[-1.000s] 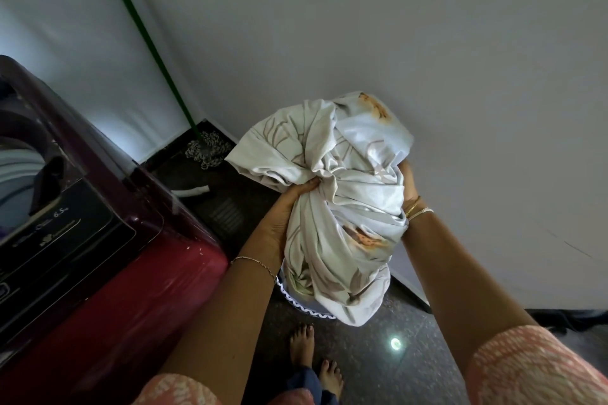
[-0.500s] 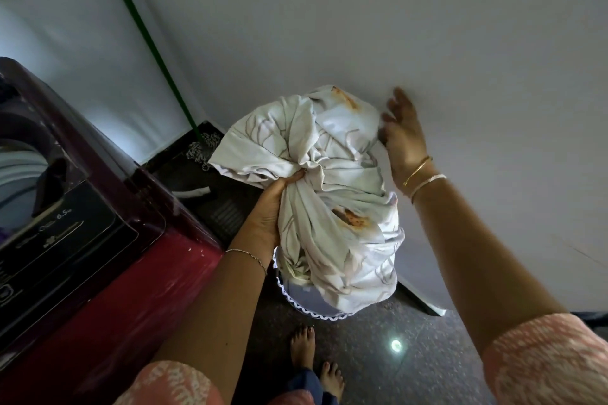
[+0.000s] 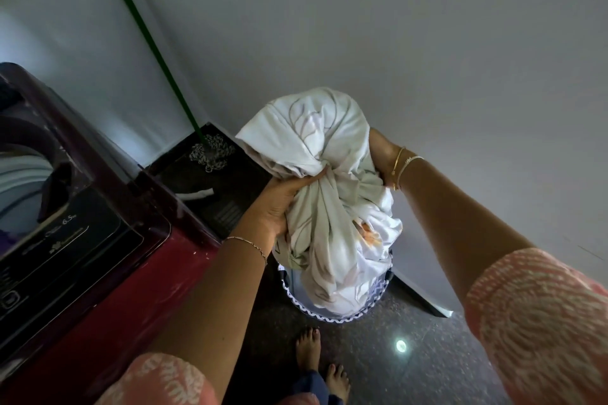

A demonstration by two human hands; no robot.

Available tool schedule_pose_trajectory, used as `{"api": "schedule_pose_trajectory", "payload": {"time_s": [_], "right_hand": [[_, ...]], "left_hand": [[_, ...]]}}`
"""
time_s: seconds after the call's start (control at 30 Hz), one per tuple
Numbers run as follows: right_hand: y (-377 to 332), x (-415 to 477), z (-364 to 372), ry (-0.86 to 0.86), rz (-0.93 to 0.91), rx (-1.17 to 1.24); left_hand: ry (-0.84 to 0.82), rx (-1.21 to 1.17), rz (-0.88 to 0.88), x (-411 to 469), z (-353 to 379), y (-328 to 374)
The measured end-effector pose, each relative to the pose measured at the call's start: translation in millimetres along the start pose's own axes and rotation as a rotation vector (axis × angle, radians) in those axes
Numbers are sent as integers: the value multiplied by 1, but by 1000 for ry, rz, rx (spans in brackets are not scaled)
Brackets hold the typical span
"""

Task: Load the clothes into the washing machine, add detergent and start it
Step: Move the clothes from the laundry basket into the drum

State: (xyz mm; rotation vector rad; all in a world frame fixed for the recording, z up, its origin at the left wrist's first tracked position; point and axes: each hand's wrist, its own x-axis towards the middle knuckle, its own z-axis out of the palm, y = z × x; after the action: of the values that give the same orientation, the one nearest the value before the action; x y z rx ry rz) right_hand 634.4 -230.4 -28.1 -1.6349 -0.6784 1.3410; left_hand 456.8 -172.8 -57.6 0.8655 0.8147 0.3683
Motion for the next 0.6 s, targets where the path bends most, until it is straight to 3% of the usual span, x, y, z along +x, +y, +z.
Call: {"api": "schedule_pose_trajectory", "payload": {"time_s": [0.1,0.3,0.5,0.6], "right_hand": [[5,8,3,56,4,-45],[4,3,-4,-17,123,-147],[10,0,11,187,81,168],[59,25,3,353,82,251]], "left_hand": [[-1,71,26,9,-5,2],[-47,139,15,19,-11,4],[17,72,79,32,-13,-2],[126,-41,63,41,-10,-9]]}}
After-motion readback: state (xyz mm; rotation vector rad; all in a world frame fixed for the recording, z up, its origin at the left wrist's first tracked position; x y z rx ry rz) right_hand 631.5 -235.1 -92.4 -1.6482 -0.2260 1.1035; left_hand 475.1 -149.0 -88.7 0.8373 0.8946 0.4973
